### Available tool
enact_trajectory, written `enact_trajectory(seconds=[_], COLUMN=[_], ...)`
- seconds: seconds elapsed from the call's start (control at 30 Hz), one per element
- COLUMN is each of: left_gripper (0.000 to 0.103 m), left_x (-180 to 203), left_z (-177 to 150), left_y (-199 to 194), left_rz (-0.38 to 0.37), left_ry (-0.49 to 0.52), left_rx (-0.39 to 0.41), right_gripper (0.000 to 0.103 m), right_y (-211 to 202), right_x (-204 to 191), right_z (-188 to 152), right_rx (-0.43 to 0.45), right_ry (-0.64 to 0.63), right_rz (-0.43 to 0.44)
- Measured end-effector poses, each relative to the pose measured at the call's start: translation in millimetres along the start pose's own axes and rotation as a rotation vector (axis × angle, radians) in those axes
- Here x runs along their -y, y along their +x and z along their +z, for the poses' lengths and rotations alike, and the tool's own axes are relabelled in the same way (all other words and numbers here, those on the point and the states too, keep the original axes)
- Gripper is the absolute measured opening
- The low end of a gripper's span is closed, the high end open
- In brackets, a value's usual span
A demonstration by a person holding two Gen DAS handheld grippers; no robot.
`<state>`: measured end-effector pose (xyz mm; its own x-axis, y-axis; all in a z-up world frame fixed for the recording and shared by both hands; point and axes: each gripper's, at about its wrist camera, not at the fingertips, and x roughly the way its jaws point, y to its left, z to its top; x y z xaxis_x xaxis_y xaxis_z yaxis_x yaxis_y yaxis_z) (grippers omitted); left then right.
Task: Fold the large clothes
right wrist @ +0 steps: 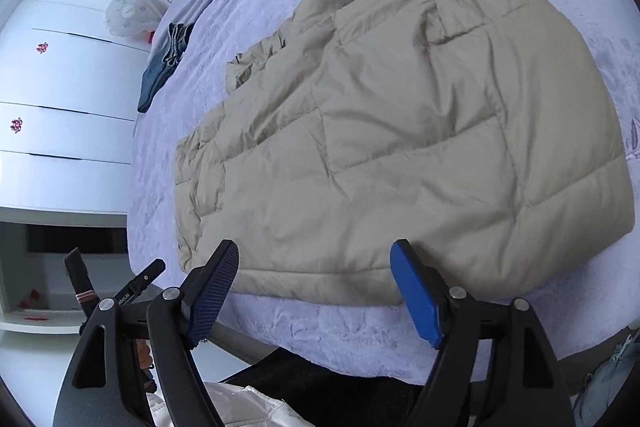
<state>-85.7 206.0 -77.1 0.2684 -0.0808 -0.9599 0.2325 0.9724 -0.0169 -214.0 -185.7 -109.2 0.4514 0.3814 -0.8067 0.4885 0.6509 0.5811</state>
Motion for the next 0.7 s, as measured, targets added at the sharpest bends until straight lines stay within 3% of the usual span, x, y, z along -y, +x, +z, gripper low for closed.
enact_trajectory(seconds=[0.3, 0.37, 0.7], left_gripper=[0.099, 0.099, 0.099], left_x=[-33, -38, -43], left_z=[40, 44, 57], left_y=[24, 32, 70], left_rz=[-0.025, -0.035, -0.079], left_ry=[0.043, 0.051, 0.087], left_rx=[-0.034, -0.048, -0.128], right_gripper=[0.082, 0.091, 0.092], right_y=[41, 48, 71], right_x=[-46, -52, -66], right_z=[4, 4, 5], right_rx=[0.0, -0.005, -0.02], right_ry=[0.009, 0.011, 0.06], right_rz=[-0.033, -0.053, -0.111])
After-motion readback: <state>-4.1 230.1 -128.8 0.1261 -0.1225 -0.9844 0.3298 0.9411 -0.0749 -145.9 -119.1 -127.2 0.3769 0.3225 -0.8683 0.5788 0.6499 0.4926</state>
